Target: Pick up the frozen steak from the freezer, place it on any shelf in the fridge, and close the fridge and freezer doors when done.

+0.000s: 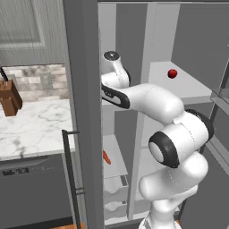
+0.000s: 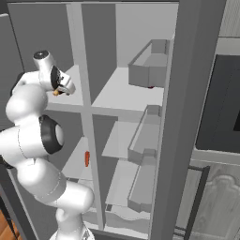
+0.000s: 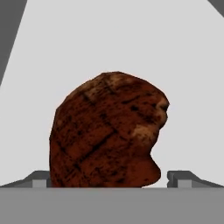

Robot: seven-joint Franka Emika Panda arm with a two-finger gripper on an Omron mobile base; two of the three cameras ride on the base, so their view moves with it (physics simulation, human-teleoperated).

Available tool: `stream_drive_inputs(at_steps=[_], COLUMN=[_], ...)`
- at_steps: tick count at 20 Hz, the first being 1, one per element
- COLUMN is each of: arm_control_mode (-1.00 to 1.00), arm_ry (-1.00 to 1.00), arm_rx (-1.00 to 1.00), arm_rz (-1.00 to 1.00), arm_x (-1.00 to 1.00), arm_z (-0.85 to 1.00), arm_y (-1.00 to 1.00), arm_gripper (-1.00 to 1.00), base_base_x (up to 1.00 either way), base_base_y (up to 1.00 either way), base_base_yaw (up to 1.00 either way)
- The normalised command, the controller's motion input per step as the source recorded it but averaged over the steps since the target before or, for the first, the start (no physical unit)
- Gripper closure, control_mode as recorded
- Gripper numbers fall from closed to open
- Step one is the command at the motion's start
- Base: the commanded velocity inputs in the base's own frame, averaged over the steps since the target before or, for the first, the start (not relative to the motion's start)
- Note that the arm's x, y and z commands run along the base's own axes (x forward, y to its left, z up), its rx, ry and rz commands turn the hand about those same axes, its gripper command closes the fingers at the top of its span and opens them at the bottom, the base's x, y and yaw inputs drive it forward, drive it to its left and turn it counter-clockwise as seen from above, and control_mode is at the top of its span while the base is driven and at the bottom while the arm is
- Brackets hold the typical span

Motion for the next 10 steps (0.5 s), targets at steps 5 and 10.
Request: stream_drive_inputs(at_steps=[5, 10], arm_control_mode=[-1.0, -1.0], arm_ry=[0.05, 0.0], arm_rx=[0.0, 0.0], arm_rz=[-0.03, 0.0], arm_x=[0.23, 0.11], arm_z=[-0.39, -0.3], arm_y=[0.01, -0.05], arm_gripper=[1.0, 1.0], base_base_x=[0.0, 0.0], base_base_y=[0.0, 0.0], base_base_yaw=[0.0, 0.0])
